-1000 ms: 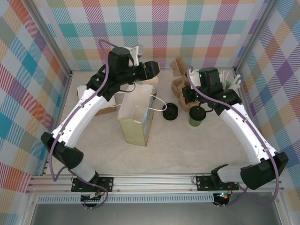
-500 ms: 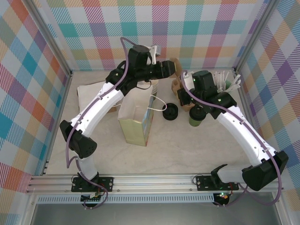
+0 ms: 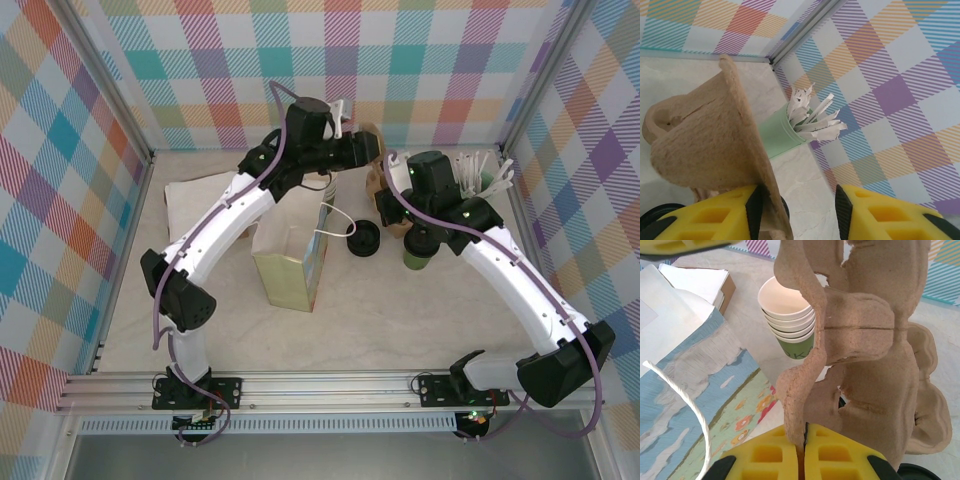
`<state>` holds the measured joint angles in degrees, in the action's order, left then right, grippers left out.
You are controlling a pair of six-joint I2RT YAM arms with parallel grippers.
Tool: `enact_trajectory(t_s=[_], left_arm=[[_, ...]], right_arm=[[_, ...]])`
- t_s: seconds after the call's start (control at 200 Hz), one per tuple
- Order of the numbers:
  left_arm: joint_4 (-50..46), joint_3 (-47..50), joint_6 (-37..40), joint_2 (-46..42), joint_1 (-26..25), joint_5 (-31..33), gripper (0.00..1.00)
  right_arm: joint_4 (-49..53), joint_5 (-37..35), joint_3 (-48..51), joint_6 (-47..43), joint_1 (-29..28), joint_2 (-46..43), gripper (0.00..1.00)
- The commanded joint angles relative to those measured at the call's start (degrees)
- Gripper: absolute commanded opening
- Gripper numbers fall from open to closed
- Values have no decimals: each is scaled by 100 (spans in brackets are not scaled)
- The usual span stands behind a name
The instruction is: Pack the takeout coffee
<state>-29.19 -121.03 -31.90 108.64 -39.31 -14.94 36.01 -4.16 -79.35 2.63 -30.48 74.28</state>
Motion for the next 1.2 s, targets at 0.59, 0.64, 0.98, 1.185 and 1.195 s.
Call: enact_trajectory(t_s=[0.59, 0.64, 0.98, 1.185, 1.195], left_arm=[[-256, -204, 211, 52, -77, 272, 3], [-286, -202, 252, 28, -77, 280, 1], [-737, -185, 700, -302, -46, 184, 0], [-1220, -171, 927, -530, 20, -248, 0], [-1249, -161, 934, -542, 26, -258, 0]], right_arm=[[20, 61, -17, 30, -70, -71, 17], [65, 91, -16, -11, -72, -105, 21], [871, 466, -203, -1251, -3, -590, 66], [1089, 538, -328, -2503, 16, -980, 88], [1092, 541, -342, -2561, 11, -991, 88]])
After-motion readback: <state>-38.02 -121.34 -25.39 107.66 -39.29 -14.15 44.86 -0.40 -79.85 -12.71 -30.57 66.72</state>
